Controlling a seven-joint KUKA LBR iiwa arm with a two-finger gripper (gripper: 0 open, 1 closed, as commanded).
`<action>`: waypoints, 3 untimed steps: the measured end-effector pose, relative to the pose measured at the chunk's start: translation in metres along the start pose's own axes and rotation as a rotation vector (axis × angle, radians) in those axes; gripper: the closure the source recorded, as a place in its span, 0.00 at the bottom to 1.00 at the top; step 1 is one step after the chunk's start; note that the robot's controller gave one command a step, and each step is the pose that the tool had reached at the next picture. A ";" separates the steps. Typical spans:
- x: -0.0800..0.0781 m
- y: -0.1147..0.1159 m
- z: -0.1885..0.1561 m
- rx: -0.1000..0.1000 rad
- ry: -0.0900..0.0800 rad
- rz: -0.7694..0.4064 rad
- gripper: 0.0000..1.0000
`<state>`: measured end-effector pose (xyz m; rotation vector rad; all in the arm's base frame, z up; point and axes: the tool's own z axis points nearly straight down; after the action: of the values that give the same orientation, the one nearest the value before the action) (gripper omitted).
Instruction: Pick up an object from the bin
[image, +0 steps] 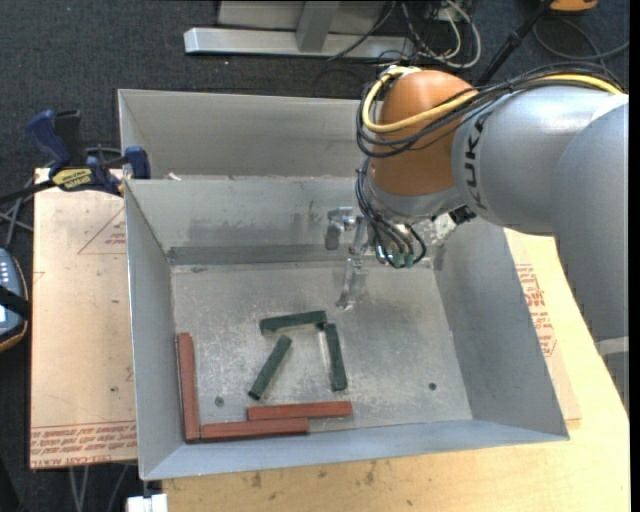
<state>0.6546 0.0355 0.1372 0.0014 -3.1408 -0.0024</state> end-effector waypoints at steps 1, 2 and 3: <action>-0.001 0.000 -0.001 0.000 -0.003 0.000 0.00; 0.016 0.016 0.021 0.002 -0.010 -0.095 0.00; 0.022 0.043 0.063 0.000 -0.004 -0.158 0.00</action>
Offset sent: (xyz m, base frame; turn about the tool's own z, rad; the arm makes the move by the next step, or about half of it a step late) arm -0.0431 0.0414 -0.0579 -0.2297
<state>0.6325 0.0790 0.0741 0.2489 -3.1346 -0.0022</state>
